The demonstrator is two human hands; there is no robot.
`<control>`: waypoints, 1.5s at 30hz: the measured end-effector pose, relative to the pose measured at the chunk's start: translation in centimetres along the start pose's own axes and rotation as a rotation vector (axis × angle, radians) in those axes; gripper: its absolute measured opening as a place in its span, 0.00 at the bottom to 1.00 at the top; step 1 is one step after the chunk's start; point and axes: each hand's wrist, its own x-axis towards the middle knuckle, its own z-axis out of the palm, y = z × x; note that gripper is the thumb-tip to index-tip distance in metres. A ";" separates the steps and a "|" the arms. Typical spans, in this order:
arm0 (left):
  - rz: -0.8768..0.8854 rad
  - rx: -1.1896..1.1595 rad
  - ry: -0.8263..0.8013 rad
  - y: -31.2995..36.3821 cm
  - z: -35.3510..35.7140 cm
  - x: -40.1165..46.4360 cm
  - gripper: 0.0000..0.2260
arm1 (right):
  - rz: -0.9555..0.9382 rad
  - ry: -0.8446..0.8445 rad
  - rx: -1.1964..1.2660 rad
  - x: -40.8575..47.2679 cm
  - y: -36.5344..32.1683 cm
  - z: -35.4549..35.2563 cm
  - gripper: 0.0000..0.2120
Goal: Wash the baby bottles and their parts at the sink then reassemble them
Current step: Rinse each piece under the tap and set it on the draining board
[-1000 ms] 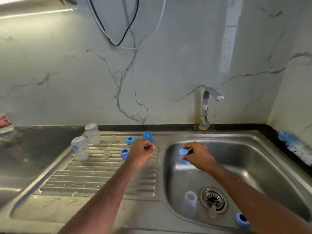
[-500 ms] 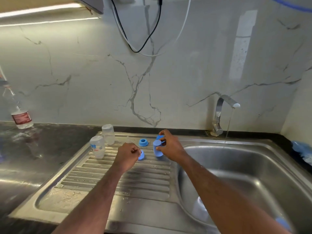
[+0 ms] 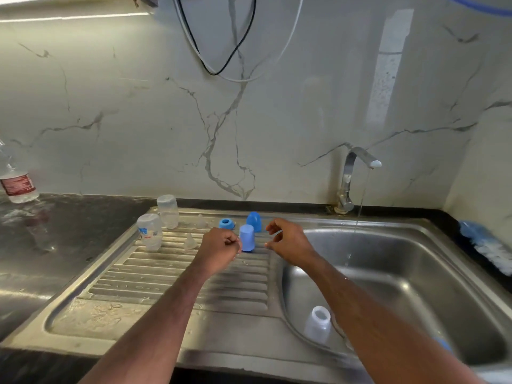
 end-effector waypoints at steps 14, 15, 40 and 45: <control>0.185 0.015 -0.250 6.0 11.2 -1.2 0.08 | 0.106 -0.614 -0.358 -9.9 9.4 -7.7 0.29; 0.193 0.028 -0.249 6.1 11.8 -1.1 0.07 | 0.110 -0.634 -0.382 -9.8 9.8 -7.5 0.30; -0.069 -0.333 -0.470 6.8 26.3 3.5 0.18 | 0.490 0.138 0.498 -3.6 16.3 -11.5 0.09; -0.325 -0.712 -0.647 7.4 26.5 3.4 0.11 | 0.566 0.141 0.532 -3.1 17.0 -11.0 0.15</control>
